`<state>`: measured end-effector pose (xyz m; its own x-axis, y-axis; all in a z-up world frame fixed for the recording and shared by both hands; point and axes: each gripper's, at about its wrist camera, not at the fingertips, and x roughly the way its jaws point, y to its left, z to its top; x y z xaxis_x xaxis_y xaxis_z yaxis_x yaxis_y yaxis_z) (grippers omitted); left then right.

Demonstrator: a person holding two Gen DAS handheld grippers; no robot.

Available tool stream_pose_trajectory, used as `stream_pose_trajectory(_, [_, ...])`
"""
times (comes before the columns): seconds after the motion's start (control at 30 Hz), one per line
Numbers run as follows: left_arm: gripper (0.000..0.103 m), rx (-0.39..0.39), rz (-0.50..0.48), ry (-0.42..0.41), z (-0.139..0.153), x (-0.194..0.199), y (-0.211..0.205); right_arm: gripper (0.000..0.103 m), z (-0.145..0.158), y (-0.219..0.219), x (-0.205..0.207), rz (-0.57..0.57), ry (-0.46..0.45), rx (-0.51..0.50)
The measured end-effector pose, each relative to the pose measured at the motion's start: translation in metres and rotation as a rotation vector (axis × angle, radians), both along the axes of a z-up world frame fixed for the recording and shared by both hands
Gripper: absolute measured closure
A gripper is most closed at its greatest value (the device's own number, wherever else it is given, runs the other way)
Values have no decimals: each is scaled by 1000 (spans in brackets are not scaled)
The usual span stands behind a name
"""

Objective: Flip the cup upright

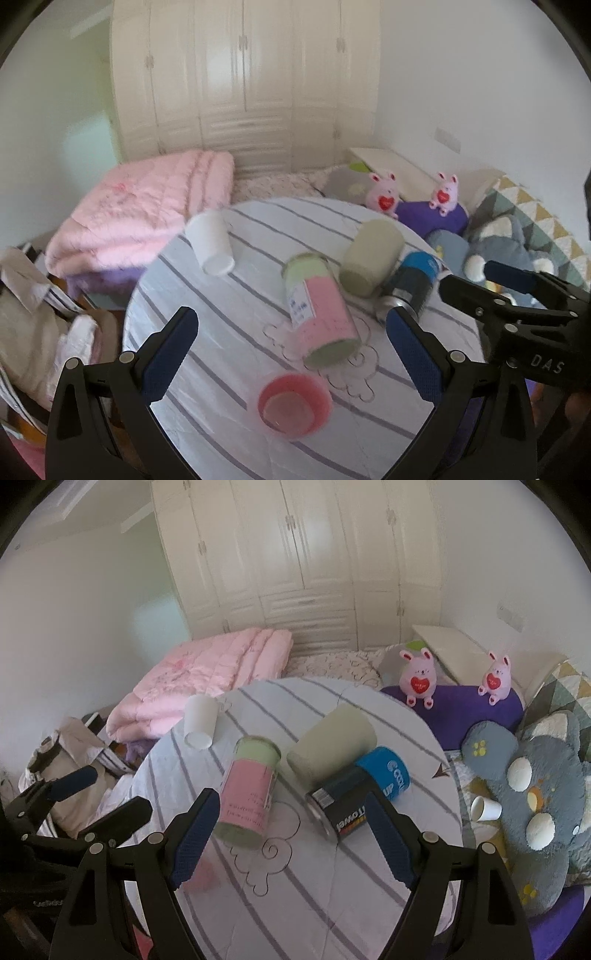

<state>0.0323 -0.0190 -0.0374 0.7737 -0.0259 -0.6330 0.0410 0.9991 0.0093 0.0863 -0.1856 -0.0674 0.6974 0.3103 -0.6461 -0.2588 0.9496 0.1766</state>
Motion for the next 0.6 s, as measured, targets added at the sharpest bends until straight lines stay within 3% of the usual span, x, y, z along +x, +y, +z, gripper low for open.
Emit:
stream_pose_trajectory(0.37, [0, -3, -2, -79, 7, -2, -4, 21, 11, 0, -7, -55, -180, -34])
stream_pose_trajectory(0.6, [0, 5, 5, -172, 14, -10, -7, 21, 16, -2, -15, -81, -279, -17])
